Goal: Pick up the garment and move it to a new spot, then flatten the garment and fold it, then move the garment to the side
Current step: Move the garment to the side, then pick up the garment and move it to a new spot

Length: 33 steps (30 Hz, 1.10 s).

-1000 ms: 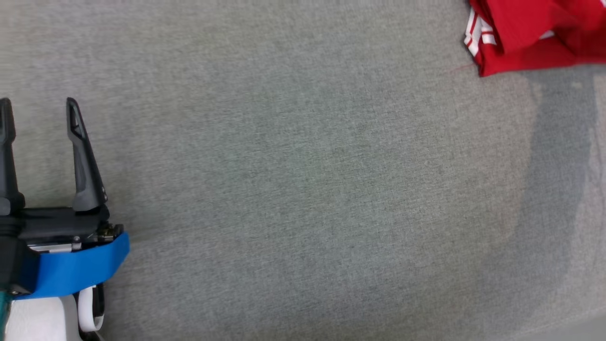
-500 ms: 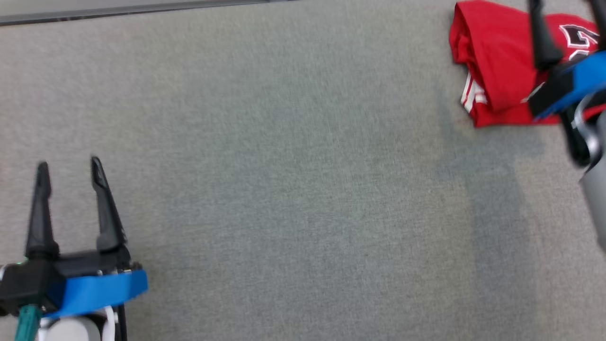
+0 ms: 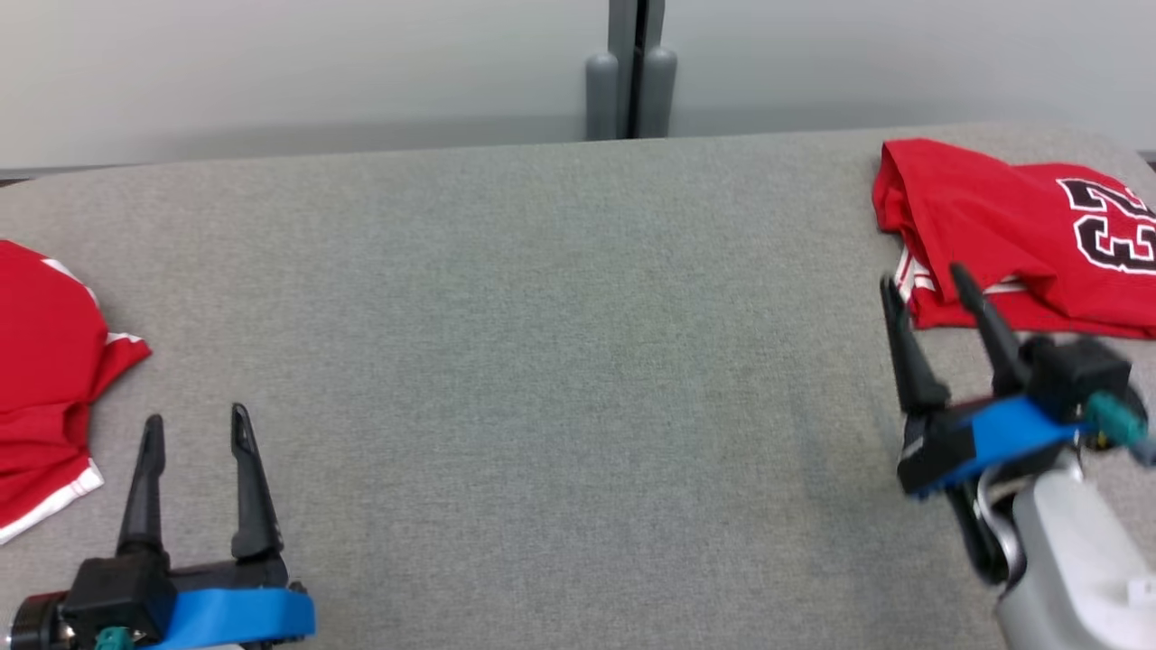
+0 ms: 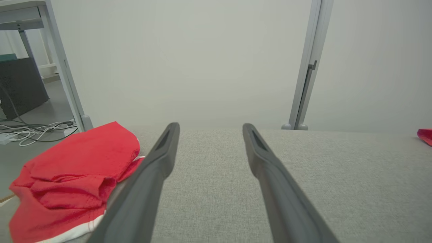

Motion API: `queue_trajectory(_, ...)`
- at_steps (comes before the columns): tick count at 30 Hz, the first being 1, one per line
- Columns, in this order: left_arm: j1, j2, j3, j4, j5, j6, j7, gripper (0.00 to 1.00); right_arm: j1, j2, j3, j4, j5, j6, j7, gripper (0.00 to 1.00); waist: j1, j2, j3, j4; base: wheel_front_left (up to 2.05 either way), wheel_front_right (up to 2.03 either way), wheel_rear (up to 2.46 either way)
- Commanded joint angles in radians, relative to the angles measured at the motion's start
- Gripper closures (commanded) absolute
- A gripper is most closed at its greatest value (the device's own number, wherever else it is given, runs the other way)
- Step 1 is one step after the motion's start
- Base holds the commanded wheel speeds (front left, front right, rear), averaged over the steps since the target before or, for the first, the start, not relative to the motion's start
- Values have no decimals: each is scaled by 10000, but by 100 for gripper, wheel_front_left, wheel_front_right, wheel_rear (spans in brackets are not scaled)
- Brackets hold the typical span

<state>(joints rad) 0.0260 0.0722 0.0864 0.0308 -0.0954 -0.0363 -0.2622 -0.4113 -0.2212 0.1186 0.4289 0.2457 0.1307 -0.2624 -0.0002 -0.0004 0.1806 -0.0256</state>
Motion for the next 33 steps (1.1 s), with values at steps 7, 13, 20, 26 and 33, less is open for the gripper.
queue_trajectory(7, 417, -30, 81, 554, 44, -96, -29, 0, 2036, 733, -732, -786, -179, 3, -36, 0, 2, 4, -660, 169, 0, 0, 0)
queue_trajectory(13, 745, 12, 94, 999, 59, -227, -29, 0, 3323, 1206, -1289, -1219, -599, 3, -36, 0, 2, 4, -1238, 230, 0, 0, 0)
queue_trajectory(20, 952, 96, -40, 1356, 29, -360, -29, 0, 4281, 1554, -1706, -1696, -931, 3, 226, 0, 2, 4, -1785, 356, 0, 0, 0)
queue_trajectory(26, 1067, 144, -73, 1500, -86, -410, -29, 0, 4700, 1685, -1738, -2200, -1065, 3, 593, 0, 2, 4, -1910, 372, 0, 0, 0)
queue_trajectory(33, 1024, 185, -126, 1611, -151, -364, -30, 0, 4856, 1705, -1773, -2489, -1116, 3, 833, 0, 2, 4, -1941, 364, 0, 0, 0)
